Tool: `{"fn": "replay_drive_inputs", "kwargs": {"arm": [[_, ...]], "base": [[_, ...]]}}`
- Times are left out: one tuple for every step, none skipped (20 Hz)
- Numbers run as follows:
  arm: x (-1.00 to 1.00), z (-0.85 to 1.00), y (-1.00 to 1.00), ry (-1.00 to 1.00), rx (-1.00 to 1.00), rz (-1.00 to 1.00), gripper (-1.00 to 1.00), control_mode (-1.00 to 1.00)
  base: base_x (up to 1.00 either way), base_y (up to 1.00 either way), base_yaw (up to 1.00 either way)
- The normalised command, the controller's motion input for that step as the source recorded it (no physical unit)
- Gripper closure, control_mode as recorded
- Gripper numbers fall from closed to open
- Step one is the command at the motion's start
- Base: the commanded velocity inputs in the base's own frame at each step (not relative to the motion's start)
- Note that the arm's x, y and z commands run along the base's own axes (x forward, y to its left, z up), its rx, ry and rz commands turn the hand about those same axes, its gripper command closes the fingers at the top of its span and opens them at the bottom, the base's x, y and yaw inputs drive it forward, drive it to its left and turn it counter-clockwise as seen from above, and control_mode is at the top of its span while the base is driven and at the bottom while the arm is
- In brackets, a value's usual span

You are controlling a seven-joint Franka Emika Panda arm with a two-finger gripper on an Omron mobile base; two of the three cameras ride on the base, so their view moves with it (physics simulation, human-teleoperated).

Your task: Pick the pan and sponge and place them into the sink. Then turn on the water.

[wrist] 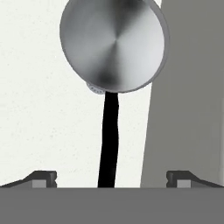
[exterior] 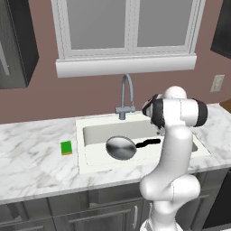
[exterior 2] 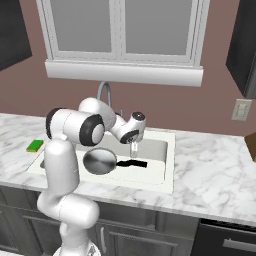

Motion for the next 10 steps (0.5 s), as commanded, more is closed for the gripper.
{"fn": "replay_drive_inputs", "kwargs": {"arm": [[-0.28,0.17,0.0,0.0,-0.02,0.13,-1.0,-1.0],[-0.29,0.19,0.0,0.0,-0.03,0.13,-1.0,-1.0],[-0.3,0.21,0.0,0.0,-0.03,0.13,-1.0,-1.0],[-0.31,0.22,0.0,-0.01,-0.03,0.13,-1.0,-1.0],[-0.3,0.23,0.0,-0.01,-0.03,0.13,-1.0,-1.0],[-0.29,0.23,0.01,0.0,-0.03,0.13,-1.0,-1.0],[-0.28,0.21,0.1,0.0,-0.04,0.13,-1.0,-1.0],[-0.32,0.18,0.21,0.0,-0.06,0.11,-1.0,-1.0],[-0.31,0.22,0.19,-0.01,-0.09,0.11,-1.0,-1.0],[-0.31,0.23,0.16,-0.01,-0.09,0.12,-1.0,-1.0]], "base": [[0.0,0.0,0.0],[0.0,0.0,0.0],[0.0,0.0,0.0],[0.0,0.0,0.0],[0.0,0.0,0.0],[0.0,0.0,0.0],[0.0,0.0,0.0],[0.0,0.0,0.0],[0.0,0.0,0.0],[0.0,0.0,0.0]]}}
